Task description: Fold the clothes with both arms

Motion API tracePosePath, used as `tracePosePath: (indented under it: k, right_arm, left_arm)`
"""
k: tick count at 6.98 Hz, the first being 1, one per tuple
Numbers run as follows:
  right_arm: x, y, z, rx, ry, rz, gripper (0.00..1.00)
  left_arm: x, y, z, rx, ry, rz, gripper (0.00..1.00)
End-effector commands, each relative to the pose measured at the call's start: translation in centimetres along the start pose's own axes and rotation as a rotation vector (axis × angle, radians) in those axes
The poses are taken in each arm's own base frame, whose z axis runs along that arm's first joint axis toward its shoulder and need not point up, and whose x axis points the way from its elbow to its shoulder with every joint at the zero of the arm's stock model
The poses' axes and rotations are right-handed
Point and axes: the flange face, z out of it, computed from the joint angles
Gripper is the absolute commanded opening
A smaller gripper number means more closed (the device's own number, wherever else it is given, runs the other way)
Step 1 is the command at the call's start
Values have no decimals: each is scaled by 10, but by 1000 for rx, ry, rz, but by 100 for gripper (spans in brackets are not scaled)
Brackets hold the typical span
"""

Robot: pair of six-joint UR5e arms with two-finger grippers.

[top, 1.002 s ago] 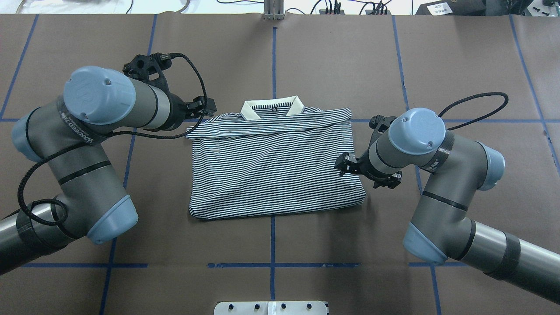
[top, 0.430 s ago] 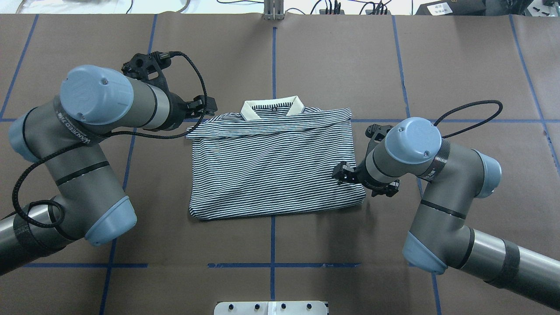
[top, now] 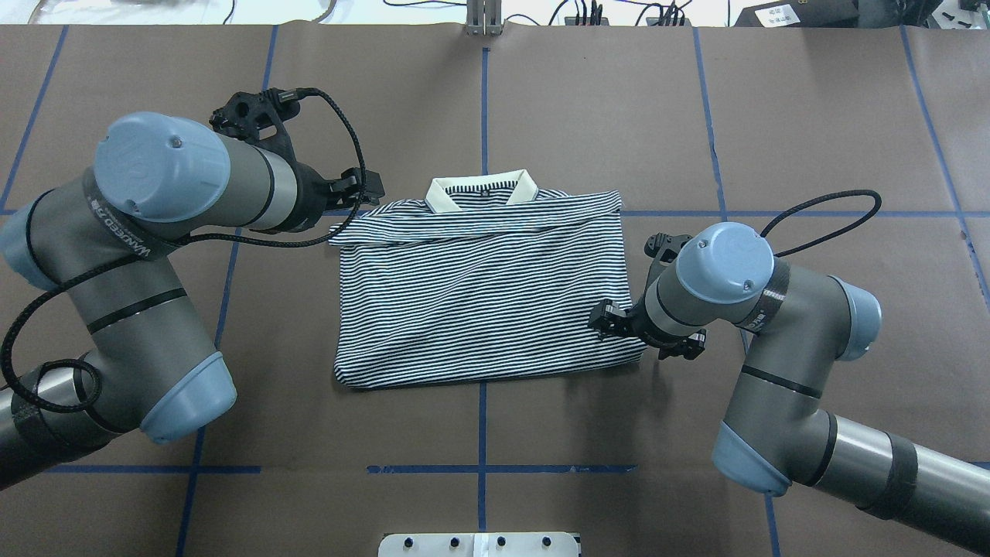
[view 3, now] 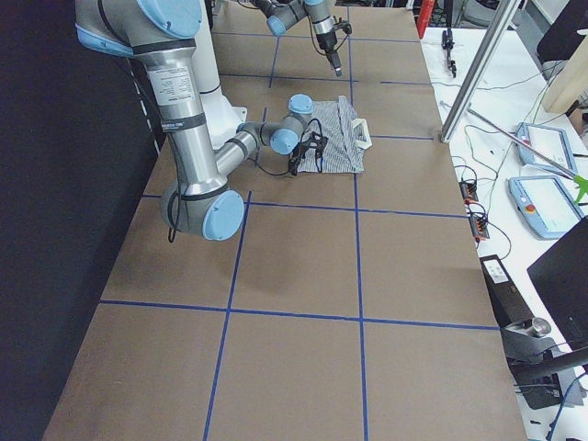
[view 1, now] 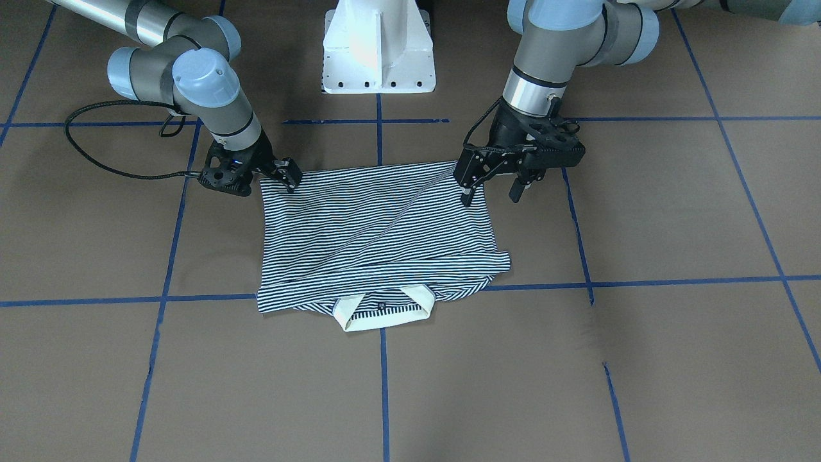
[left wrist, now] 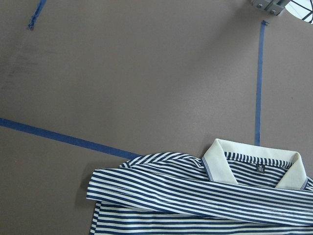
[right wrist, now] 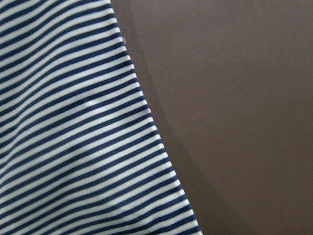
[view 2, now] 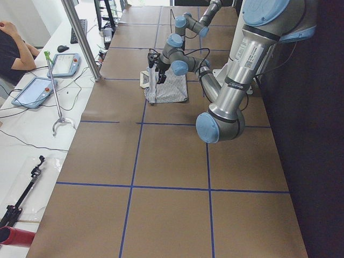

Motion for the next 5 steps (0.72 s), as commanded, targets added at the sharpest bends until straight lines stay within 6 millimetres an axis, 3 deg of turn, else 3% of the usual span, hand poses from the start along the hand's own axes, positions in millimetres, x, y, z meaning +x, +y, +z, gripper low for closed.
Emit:
tracePosePath:
  k: [1, 2, 3, 5]
  right_arm:
    - [1, 2, 2, -3, 5, -1, 68]
    - [4, 2, 3, -12, 9, -1, 5]
    - [5, 5, 1, -25, 4, -4, 0]
    - [4, 6, -4, -58, -6, -2, 0]
  left_arm:
    - [1, 1, -4, 1, 5, 1, 100]
    - [1, 1, -4, 1, 5, -1, 100]
    - [2, 1, -5, 2, 7, 1, 100]
    - [2, 1, -5, 2, 7, 1, 100]
